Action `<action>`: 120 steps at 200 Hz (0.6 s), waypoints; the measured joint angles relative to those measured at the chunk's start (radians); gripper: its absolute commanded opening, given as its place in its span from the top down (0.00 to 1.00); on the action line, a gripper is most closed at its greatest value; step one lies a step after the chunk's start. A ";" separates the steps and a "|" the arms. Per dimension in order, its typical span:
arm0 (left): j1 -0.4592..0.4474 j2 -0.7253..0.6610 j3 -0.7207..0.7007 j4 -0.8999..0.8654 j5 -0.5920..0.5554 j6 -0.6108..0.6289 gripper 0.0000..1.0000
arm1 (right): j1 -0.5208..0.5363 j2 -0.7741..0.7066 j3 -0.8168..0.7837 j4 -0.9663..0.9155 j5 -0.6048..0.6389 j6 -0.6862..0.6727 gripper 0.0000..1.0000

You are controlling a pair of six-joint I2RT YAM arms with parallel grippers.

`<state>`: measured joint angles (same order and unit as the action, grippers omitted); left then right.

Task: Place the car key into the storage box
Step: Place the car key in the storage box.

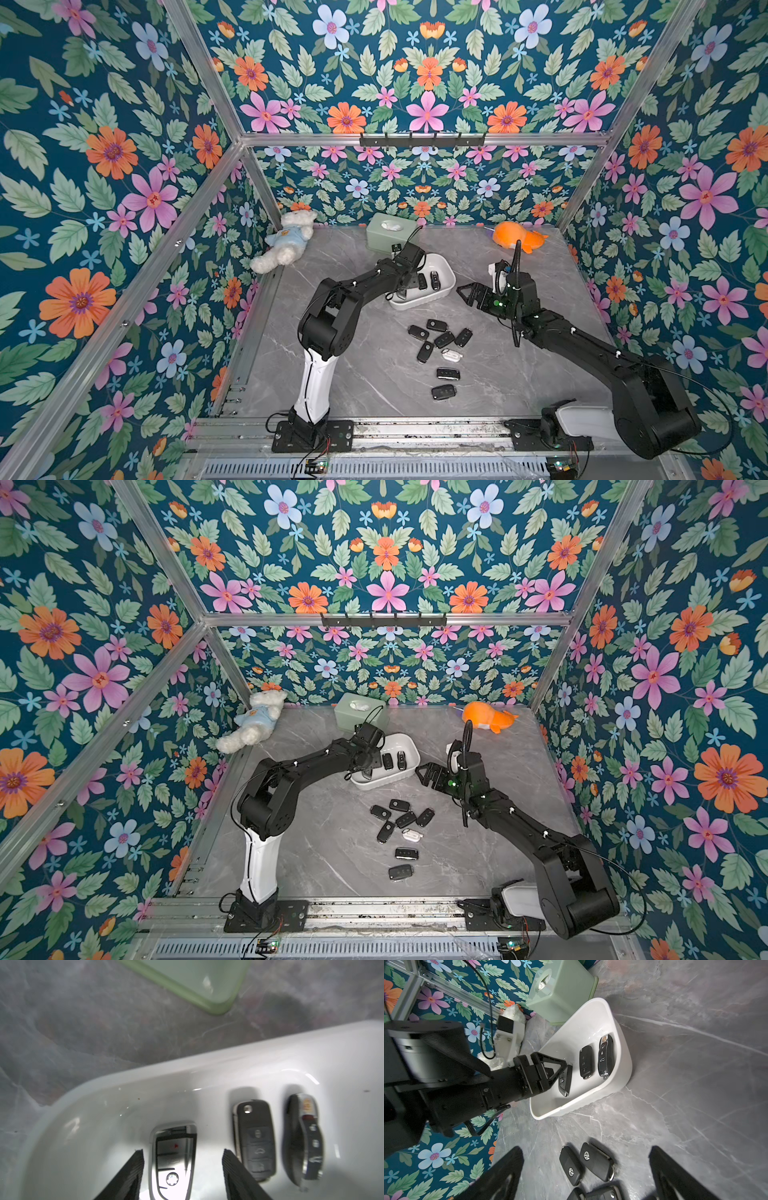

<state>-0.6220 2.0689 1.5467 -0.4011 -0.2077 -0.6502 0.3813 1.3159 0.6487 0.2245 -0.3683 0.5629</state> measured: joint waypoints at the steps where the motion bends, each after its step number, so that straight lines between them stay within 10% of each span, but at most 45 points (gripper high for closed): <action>1: 0.000 -0.002 0.000 0.000 0.000 0.000 0.35 | 0.000 0.000 -0.001 -0.001 0.000 0.000 0.05; 81: 0.002 -0.291 -0.170 0.070 0.024 0.028 0.27 | 0.040 -0.019 -0.069 -0.049 -0.013 -0.006 0.15; 120: 0.013 -0.467 -0.385 0.179 0.098 -0.005 0.04 | 0.145 0.030 -0.021 -0.103 0.036 -0.068 0.20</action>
<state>-0.6094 1.6016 1.1614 -0.2226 -0.1097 -0.6552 0.5266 1.3460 0.6281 0.1215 -0.3321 0.4950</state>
